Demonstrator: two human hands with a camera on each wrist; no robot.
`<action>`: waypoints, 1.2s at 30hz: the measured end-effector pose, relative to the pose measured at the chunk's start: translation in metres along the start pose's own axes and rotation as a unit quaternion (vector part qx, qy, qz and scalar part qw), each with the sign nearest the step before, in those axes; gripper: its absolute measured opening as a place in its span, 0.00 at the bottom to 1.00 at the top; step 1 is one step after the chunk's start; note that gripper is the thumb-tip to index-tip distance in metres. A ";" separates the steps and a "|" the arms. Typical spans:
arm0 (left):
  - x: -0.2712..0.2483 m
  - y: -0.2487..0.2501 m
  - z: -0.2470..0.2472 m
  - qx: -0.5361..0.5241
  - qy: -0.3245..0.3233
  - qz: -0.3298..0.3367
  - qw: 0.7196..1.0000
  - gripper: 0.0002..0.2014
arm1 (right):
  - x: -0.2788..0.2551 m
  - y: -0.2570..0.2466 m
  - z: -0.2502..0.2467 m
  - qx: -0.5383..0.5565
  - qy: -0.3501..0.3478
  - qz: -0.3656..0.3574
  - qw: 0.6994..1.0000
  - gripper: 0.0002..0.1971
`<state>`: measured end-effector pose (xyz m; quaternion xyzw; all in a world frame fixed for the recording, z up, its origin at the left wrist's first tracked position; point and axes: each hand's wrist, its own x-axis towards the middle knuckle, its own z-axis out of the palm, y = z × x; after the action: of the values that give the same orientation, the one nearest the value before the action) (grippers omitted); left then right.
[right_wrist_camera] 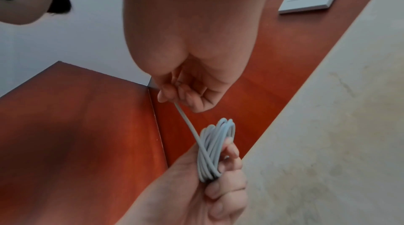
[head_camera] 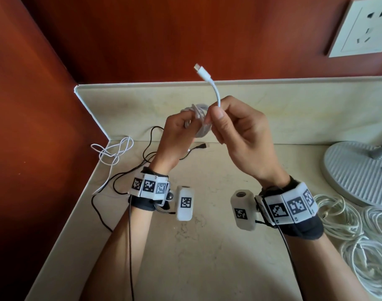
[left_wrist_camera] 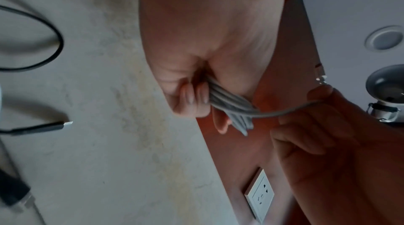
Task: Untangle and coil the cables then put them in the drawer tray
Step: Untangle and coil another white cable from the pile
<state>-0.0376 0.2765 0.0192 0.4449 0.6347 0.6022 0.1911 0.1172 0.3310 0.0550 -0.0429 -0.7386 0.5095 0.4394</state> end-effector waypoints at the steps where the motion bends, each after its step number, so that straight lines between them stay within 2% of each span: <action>1: 0.000 -0.001 -0.001 0.021 -0.034 0.001 0.999 0.17 | 0.000 -0.001 -0.001 -0.005 -0.001 0.000 1.000 0.13; 3: -0.003 0.001 -0.004 0.022 -0.159 -0.001 0.987 0.14 | 0.000 0.001 -0.005 0.008 0.005 0.012 1.000 0.11; 5: -0.009 0.005 -0.005 -0.005 -0.294 0.021 0.956 0.18 | 0.001 0.005 -0.007 0.041 0.014 0.034 0.998 0.07; 7: -0.011 0.009 -0.007 -0.033 -0.355 0.032 0.934 0.17 | 0.001 0.008 -0.010 0.097 0.026 0.058 0.993 0.03; 10: -0.010 0.010 -0.013 -0.045 -0.339 0.031 0.939 0.27 | 0.003 0.009 -0.014 0.171 0.039 0.078 0.981 0.04; 13: -0.011 0.009 -0.018 -0.086 -0.321 0.020 0.943 0.28 | 0.004 0.009 -0.015 0.182 0.044 0.087 0.978 0.04; 17: -0.014 0.016 -0.015 -0.105 -0.310 0.015 0.945 0.31 | 0.003 0.008 -0.005 0.246 0.040 0.147 0.957 0.07; 18: -0.014 0.018 -0.014 -0.091 -0.299 0.022 0.949 0.28 | 0.003 0.007 -0.003 0.258 0.047 0.164 0.951 0.08; 20: -0.016 0.025 -0.014 -0.050 -0.281 0.037 0.958 0.13 | 0.004 0.006 0.001 0.266 0.059 0.194 0.942 0.10; 21: -0.017 0.029 -0.015 -0.032 -0.279 0.044 0.959 0.13 | 0.005 0.005 0.002 0.264 0.062 0.208 0.940 0.11; 23: -0.017 0.037 -0.019 -0.006 -0.285 0.054 0.957 0.20 | 0.005 0.005 0.003 0.262 0.064 0.232 0.935 0.10; 24: -0.017 0.037 -0.021 0.017 -0.279 0.068 0.958 0.19 | 0.005 0.005 0.002 0.261 0.062 0.240 0.933 0.09; 26: -0.018 0.042 -0.022 0.078 -0.270 0.104 0.954 0.09 | 0.005 0.004 0.000 0.247 0.061 0.247 0.935 0.09; 27: -0.019 0.044 -0.022 0.112 -0.261 0.119 0.952 0.07 | 0.005 0.004 -0.001 0.235 0.063 0.247 0.938 0.08; 32: -0.021 0.050 -0.018 0.244 -0.206 0.209 0.924 0.15 | 0.003 0.004 -0.005 0.161 0.118 0.253 0.946 0.09; 34: -0.022 0.050 -0.015 0.285 -0.196 0.217 0.913 0.13 | 0.003 0.007 -0.007 0.138 0.139 0.250 0.948 0.08; 36: -0.024 0.051 -0.012 0.313 -0.188 0.225 0.904 0.14 | 0.003 0.010 -0.008 0.115 0.150 0.246 0.951 0.10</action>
<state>-0.0169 0.2437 0.0622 0.7176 0.6258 0.3051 0.0176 0.1172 0.3428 0.0500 -0.2482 -0.5667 0.6709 0.4088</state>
